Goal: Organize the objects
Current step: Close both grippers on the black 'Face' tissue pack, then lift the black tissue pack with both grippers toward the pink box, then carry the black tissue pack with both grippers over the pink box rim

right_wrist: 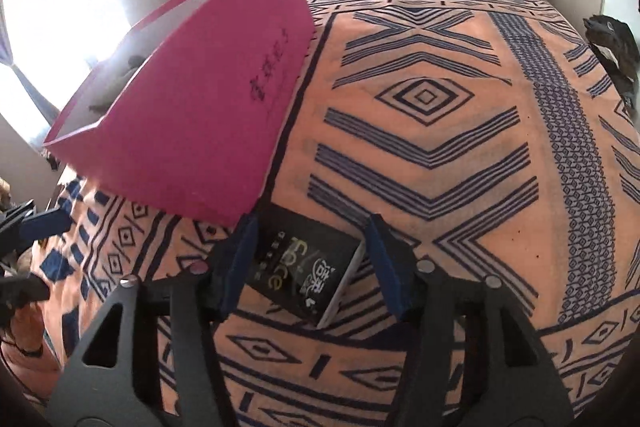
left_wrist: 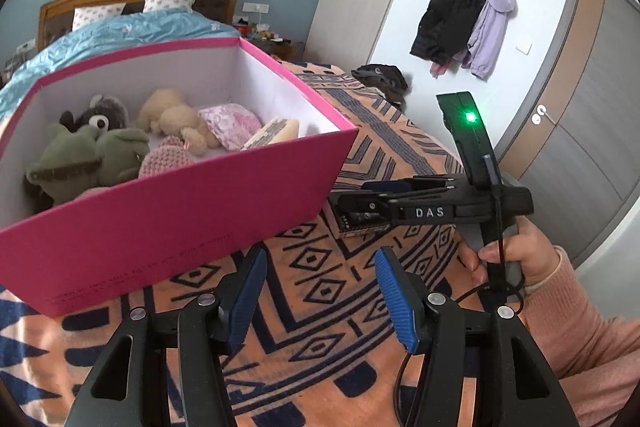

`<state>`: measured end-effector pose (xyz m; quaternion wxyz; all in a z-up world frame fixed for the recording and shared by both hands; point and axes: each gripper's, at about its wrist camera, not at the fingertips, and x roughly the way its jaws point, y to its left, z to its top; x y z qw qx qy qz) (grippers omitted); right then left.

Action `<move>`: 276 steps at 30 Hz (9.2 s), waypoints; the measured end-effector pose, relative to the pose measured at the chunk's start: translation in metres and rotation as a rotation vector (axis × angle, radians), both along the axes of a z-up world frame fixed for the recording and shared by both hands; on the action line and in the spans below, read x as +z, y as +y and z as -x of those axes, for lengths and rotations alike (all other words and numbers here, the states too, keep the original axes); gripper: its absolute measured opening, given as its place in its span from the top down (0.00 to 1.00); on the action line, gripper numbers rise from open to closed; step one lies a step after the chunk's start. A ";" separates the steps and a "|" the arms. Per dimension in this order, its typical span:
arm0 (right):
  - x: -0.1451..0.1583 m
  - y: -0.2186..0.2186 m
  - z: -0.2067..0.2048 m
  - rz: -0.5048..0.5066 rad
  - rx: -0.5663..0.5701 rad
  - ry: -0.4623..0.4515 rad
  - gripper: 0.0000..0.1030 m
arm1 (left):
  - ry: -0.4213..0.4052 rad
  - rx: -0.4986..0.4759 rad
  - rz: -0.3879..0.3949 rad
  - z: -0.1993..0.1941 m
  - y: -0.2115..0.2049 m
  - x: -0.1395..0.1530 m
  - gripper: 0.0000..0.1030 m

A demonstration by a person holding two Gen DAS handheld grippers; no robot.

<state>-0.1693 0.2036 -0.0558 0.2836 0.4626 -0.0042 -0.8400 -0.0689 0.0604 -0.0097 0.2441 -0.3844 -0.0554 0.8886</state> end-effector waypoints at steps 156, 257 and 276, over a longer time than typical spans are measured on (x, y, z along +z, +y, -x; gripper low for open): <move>0.030 -0.055 -0.103 0.192 0.205 0.038 0.64 | -0.139 0.012 -0.042 -0.021 -0.011 -0.026 0.70; 0.096 -0.070 -0.090 0.230 0.255 0.212 0.64 | 0.004 0.043 0.009 -0.001 -0.027 0.027 0.70; 0.099 -0.070 -0.085 0.241 0.248 0.219 0.64 | 0.016 0.045 0.013 0.004 -0.027 0.032 0.70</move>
